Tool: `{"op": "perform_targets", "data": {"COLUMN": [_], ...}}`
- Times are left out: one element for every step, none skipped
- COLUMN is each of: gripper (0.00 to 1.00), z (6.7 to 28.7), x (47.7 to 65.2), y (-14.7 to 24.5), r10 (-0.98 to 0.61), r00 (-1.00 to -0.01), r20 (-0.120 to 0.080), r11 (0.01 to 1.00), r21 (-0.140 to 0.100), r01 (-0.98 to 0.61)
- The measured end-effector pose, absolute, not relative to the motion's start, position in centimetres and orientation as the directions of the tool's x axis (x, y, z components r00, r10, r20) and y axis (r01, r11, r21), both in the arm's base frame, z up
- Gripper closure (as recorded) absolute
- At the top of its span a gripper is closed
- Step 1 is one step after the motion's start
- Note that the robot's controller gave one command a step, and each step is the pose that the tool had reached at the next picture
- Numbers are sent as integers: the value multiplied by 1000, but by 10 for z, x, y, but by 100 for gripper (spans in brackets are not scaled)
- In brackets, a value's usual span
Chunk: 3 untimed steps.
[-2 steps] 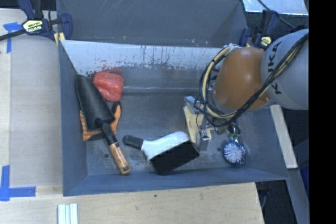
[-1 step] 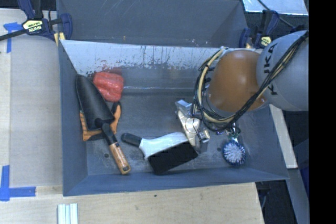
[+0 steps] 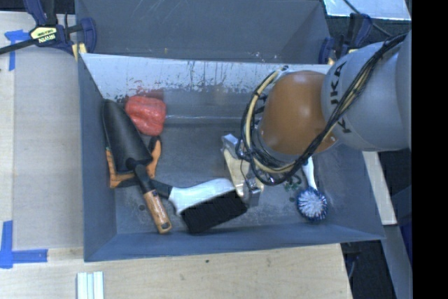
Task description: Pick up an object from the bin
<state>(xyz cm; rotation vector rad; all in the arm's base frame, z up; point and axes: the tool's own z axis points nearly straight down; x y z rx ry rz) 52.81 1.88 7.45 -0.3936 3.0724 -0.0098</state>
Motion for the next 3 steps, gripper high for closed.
{"op": "perform_targets", "data": {"gripper": [100, 100, 100], "z": [74, 73, 73], "x": [498, 503, 528], "y": [63, 54, 105], "r10": [-318, -247, -385], "r00": [-947, -968, -922], "r20": [-47, -54, -41], "r11": [948, 969, 923], "r21": [-21, -16, -31], "r01": [-318, -246, -384]}}
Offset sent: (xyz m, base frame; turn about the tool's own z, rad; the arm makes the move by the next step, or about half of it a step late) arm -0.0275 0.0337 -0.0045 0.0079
